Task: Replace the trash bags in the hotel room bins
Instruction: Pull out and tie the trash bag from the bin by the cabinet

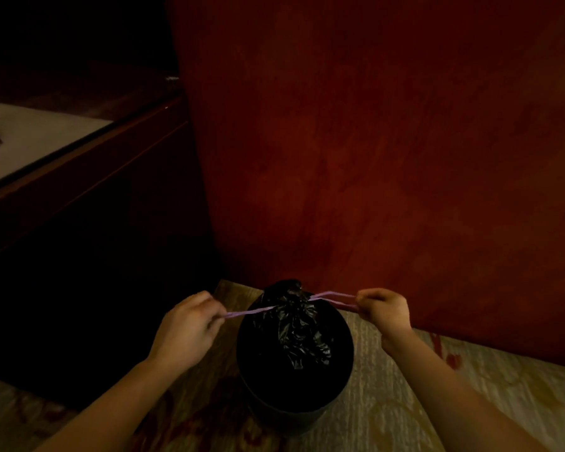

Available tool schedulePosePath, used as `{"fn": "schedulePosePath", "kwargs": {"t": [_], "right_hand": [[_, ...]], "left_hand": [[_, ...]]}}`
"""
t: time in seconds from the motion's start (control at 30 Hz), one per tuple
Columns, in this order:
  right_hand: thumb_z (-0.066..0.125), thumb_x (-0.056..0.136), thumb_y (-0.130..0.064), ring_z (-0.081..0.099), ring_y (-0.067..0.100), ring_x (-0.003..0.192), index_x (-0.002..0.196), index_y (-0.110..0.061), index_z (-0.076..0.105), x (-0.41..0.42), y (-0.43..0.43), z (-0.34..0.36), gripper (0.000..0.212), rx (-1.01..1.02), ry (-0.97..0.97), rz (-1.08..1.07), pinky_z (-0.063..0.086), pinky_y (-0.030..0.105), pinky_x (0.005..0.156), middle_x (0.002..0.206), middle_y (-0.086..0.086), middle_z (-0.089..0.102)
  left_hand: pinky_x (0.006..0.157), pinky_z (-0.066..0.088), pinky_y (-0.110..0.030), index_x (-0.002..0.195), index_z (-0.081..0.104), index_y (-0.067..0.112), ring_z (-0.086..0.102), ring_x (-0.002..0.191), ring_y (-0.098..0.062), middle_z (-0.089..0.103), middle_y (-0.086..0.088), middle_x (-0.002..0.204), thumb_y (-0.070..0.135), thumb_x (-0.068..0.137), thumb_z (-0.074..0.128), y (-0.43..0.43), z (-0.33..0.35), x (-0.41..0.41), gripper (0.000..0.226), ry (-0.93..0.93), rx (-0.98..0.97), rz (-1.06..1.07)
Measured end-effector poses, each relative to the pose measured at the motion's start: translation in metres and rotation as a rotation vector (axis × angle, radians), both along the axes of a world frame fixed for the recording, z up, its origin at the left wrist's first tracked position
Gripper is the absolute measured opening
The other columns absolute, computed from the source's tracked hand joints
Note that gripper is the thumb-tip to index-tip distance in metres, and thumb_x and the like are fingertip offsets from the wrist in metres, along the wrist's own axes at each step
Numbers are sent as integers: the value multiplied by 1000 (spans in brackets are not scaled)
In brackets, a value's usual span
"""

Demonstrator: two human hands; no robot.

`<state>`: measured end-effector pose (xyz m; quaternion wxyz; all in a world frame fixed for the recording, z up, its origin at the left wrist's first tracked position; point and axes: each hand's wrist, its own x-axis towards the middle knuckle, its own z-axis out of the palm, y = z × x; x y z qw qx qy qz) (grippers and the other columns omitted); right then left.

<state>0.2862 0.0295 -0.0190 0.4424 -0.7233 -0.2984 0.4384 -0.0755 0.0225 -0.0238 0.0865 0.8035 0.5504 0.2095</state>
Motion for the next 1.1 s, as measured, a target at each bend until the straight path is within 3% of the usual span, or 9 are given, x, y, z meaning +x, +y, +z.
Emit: {"fn": "schedulePosePath", "kwargs": {"t": [0.03, 0.17, 0.27, 0.37, 0.53, 0.63, 0.83, 1.0, 1.1], "right_hand": [[70, 91, -12, 64, 22, 91, 91, -11, 72, -1, 0, -2, 2, 11, -166, 111, 53, 38, 78, 110, 12, 68], [63, 88, -58, 37, 7, 138, 136, -36, 55, -11, -3, 8, 54, 340, -773, 523, 29, 35, 112, 151, -14, 40], [55, 80, -77, 12, 1, 150, 154, -48, 15, -32, 1, 19, 89, 368, -906, 949, 0, 44, 123, 165, -18, 14], [70, 79, -63, 21, 9, 149, 156, -44, 13, -48, 7, 17, 98, 290, -851, 1145, 16, 41, 122, 163, -10, 24], [81, 81, -29, 50, 14, 128, 146, -30, 44, -53, 8, 15, 75, 378, -765, 1179, 44, 30, 102, 142, -4, 54], [82, 80, -29, 61, 13, 116, 133, -23, 61, -57, 5, 13, 58, 396, -742, 1155, 49, 31, 97, 128, -3, 66], [80, 83, -27, 68, 5, 90, 100, -17, 77, -63, 5, 23, 20, 296, -495, 907, 55, 38, 83, 98, -5, 75], [78, 83, -36, 69, 10, 78, 91, -21, 78, -63, 13, 47, 17, 298, -519, 772, 56, 42, 73, 85, -2, 75], [76, 84, -32, 69, 15, 72, 87, -20, 77, -63, 19, 68, 12, 325, -535, 727, 55, 48, 67, 79, 1, 74]], "left_hand": [[69, 42, -18, 104, 67, 27, 52, 85, -5, 50, 14, 101, 22, 81, 75, -2, 2, 4, 25, -22, -29, 24], [105, 37, -34, 134, 50, 33, 38, 127, -14, 37, 8, 137, 41, 76, 62, -9, 21, 37, 60, -38, -45, -45], [117, 28, -43, 152, 11, 43, 14, 147, -18, 8, 6, 162, 70, 76, 61, -3, 31, 71, 95, 44, -230, -89], [115, 31, -41, 155, 2, 36, 24, 146, -21, 10, 2, 164, 67, 73, 69, 7, 27, 93, 110, 161, -390, -118], [89, 47, -19, 130, 58, 26, 60, 112, -10, 65, 6, 122, 24, 84, 76, 16, 16, 95, 50, -101, -417, -102], [86, 55, -28, 111, 72, 23, 67, 99, -8, 71, 9, 105, 15, 83, 76, 20, 14, 89, 30, -260, -538, -66], [86, 58, -43, 98, 75, 27, 70, 91, -5, 74, 9, 97, 10, 81, 71, 26, 18, 86, 24, -434, -623, -96], [89, 55, -32, 117, 62, 38, 64, 102, 2, 69, 16, 110, 50, 70, 81, 29, 40, 91, 51, -505, -611, -120], [87, 52, -28, 107, 62, 39, 63, 101, 1, 68, 18, 106, 51, 77, 77, 36, 59, 99, 36, -503, -426, -67]]}}
